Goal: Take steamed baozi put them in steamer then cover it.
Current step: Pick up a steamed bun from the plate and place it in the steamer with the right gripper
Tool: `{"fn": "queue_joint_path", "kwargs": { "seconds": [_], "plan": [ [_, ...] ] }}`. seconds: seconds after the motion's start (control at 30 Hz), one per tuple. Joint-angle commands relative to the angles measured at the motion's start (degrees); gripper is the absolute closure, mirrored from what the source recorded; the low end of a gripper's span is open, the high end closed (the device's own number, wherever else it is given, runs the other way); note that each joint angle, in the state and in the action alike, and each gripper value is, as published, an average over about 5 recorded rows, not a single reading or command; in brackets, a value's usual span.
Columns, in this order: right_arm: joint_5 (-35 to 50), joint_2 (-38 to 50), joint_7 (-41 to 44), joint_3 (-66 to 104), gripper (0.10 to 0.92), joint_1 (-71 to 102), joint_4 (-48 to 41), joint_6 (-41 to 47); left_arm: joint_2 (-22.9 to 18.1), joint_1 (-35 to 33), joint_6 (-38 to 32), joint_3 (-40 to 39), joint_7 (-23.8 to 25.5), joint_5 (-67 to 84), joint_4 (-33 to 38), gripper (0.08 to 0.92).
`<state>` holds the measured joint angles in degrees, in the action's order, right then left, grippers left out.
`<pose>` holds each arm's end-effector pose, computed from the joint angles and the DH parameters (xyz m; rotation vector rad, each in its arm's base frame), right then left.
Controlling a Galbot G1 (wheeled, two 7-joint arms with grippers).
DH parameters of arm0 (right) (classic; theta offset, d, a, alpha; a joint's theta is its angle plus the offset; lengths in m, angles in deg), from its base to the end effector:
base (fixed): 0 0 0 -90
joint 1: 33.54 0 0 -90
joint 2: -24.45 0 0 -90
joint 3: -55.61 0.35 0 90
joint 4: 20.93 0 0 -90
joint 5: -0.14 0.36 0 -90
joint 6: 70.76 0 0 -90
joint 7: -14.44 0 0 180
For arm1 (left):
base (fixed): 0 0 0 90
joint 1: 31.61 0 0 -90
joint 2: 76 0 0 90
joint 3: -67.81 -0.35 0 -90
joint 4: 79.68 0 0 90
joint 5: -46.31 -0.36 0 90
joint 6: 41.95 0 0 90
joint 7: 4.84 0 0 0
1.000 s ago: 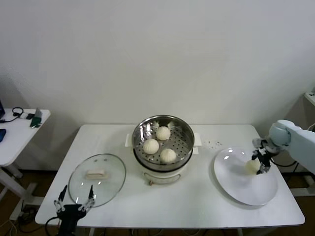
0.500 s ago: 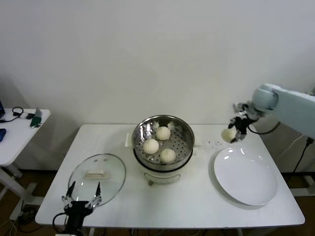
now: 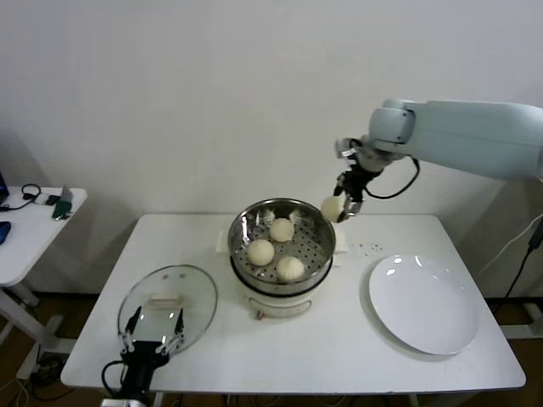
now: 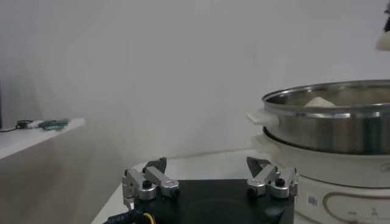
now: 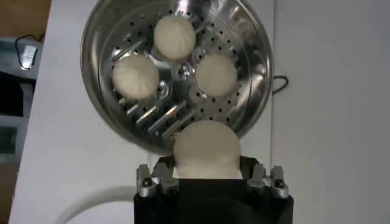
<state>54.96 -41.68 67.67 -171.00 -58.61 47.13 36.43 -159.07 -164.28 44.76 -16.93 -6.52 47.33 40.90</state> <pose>0.5882 0.0137 0.0073 1.2960 -1.4499 1.3096 0.1170 0.0483 -0.3284 0.0430 -2.9887 -0.2044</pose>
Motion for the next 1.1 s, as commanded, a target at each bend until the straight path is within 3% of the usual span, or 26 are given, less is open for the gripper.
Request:
{"fn": "queue_joint_path", "kwargs": {
  "seconds": [0.03,0.57,1.1],
  "plan": [
    [7.9,-11.8,-2.0,-5.7,0.335,0.5,-1.1,1.8,0.4,-0.1,-0.4,-0.1,0.1,0.3,0.0,0.177],
    [1.3,-17.2,-1.4,-5.0,0.330,12.1,-11.5,1.6,0.4,-0.2,-0.1,1.0,0.0,0.7,-0.7,0.177],
    [-3.4,-14.1,-0.9,-4.1,0.323,13.2,-10.7,1.7,0.6,0.5,0.2,1.0,0.1,0.5,-1.2,0.177]
  ]
}}
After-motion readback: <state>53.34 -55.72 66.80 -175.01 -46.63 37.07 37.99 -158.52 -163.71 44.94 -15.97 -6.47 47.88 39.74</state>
